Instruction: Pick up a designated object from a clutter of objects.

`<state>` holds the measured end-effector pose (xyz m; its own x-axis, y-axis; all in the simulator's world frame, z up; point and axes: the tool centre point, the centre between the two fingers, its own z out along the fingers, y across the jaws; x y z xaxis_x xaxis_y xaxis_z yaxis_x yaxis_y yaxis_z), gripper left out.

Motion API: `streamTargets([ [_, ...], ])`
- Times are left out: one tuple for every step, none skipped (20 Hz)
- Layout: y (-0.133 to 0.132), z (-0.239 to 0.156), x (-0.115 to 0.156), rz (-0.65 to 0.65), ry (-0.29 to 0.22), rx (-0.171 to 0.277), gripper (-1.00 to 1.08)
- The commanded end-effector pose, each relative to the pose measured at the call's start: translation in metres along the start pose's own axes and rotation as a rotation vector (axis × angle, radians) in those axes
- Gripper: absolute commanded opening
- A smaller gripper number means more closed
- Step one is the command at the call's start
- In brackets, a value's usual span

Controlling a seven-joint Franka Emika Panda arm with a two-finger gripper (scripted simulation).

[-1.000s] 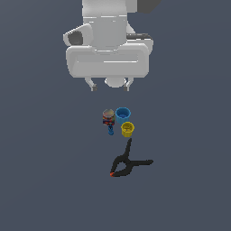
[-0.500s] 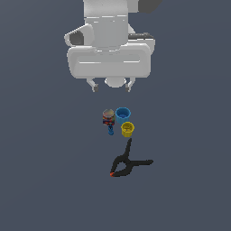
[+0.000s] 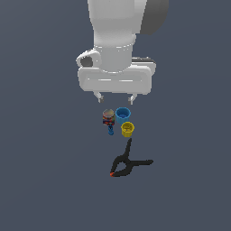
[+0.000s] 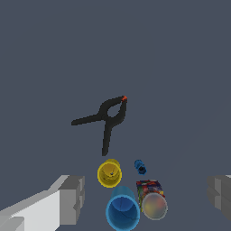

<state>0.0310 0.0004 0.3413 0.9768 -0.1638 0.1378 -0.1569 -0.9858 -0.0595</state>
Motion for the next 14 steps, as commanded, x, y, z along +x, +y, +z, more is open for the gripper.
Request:
streamTargets([
  [-0.004,0.019,-0.004,0.035,-0.011,-0.004,1.0],
  [-0.006,0.028,-0.006,0.051,-0.016,-0.006,1.0],
  [-0.007,0.037,-0.009,0.068,-0.02,-0.009,1.0],
  [-0.009,0.047,-0.012,0.086,-0.026,-0.011,1.0],
  [-0.011,0.057,-0.015,0.104,-0.031,-0.014,1.0],
  [-0.013,0.067,-0.018,0.124,-0.036,-0.017,1.0],
  [-0.015,0.078,-0.022,0.143,-0.042,-0.021,1.0],
  [-0.017,0.088,-0.026,0.162,-0.047,-0.024,1.0],
  [-0.019,0.098,-0.03,0.181,-0.052,-0.027,1.0],
  [-0.021,0.108,-0.034,0.2,-0.057,-0.031,1.0],
  [-0.023,0.117,-0.039,0.219,-0.062,-0.034,1.0],
  [-0.024,0.127,-0.044,0.237,-0.067,-0.038,1.0],
  [-0.026,0.136,-0.049,0.256,-0.072,-0.042,1.0],
  [-0.027,0.146,-0.054,0.275,-0.077,-0.046,1.0],
])
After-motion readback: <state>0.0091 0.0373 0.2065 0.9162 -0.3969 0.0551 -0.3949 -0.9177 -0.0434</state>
